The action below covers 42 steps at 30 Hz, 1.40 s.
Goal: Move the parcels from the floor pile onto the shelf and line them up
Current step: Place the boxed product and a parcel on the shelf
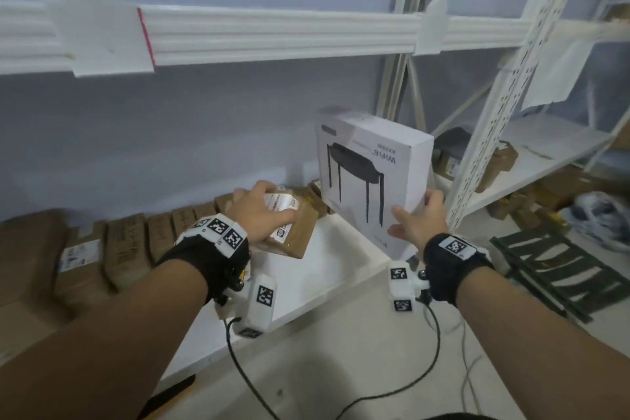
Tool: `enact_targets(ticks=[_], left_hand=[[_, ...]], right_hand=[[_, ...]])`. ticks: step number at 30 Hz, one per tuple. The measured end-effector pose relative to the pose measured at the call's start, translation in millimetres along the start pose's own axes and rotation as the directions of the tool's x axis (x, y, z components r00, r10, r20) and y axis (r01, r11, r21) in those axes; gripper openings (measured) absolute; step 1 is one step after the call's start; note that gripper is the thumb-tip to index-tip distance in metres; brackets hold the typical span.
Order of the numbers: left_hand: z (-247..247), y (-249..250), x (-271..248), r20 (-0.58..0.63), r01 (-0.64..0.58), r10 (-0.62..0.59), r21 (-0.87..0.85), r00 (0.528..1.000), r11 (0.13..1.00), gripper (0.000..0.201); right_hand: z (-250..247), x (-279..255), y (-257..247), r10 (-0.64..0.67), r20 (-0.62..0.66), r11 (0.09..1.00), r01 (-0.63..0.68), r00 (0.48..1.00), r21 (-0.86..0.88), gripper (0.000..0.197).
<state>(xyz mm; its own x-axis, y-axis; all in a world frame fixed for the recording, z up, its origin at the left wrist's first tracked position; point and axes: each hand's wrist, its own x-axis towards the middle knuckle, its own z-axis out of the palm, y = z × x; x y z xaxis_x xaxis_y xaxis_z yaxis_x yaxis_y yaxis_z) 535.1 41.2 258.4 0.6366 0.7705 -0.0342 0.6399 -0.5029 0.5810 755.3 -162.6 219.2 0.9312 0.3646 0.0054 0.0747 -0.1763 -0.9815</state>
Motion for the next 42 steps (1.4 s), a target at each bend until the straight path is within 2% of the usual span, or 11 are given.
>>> enact_targets(ticks=[5,10,15,20,23,25,29,33,38,40,42], left_hand=[[9.5,46.9,50.5,-0.019,-0.071,0.071,0.003,0.997,0.998,0.071],[39.0,70.7,102.6,-0.008,-0.105,0.106,0.091,0.994,0.990,0.070],[80.8,67.8,138.4,0.043,-0.109,0.104,0.139,0.994,0.984,0.073],[111.9,59.0,166.2,0.099,-0.103,0.089,0.154,0.991,0.983,0.074],[132.2,51.0,182.1,0.104,-0.110,0.095,0.153,0.990,0.982,0.074],[144.7,43.0,189.3,0.144,-0.124,0.100,0.167,0.984,0.978,0.072],[162.4,37.3,200.9,0.180,-0.125,0.093,0.175,0.979,0.977,0.058],[169.4,36.8,211.5,0.166,-0.112,0.082,0.183,0.983,0.977,0.068],[165.8,33.2,207.3,0.174,-0.099,0.068,0.174,0.982,0.980,0.057],[161.1,31.0,199.3,0.181,-0.084,0.054,0.160,0.982,0.983,0.054],[154.2,27.8,190.9,0.190,-0.076,0.044,0.165,0.981,0.983,0.062]], right_hand=[[-7.3,60.0,0.8,0.083,-0.063,0.979,-0.070,0.995,0.191,0.051],[-18.8,124.8,23.5,0.127,-0.151,0.974,-0.094,0.980,0.208,0.054],[-13.9,182.4,56.7,0.180,-0.153,0.965,-0.145,0.972,0.217,0.061],[2.2,235.8,86.3,0.251,-0.142,0.945,-0.210,0.958,0.250,0.058],[10.9,264.4,103.0,0.313,-0.141,0.911,-0.255,0.939,0.324,0.048],[18.5,280.9,112.6,0.326,-0.168,0.910,-0.260,0.931,0.324,0.051],[30.1,299.6,122.8,0.320,-0.208,0.908,-0.237,0.924,0.344,0.054],[34.2,299.8,142.6,0.282,-0.195,0.902,-0.191,0.939,0.387,0.062],[30.2,286.4,141.4,0.370,-0.172,0.770,-0.197,0.913,0.607,0.069],[33.3,278.0,131.7,0.365,-0.177,0.785,-0.199,0.914,0.587,0.068],[38.3,271.4,121.8,0.352,-0.202,0.826,-0.202,0.914,0.526,0.066]])
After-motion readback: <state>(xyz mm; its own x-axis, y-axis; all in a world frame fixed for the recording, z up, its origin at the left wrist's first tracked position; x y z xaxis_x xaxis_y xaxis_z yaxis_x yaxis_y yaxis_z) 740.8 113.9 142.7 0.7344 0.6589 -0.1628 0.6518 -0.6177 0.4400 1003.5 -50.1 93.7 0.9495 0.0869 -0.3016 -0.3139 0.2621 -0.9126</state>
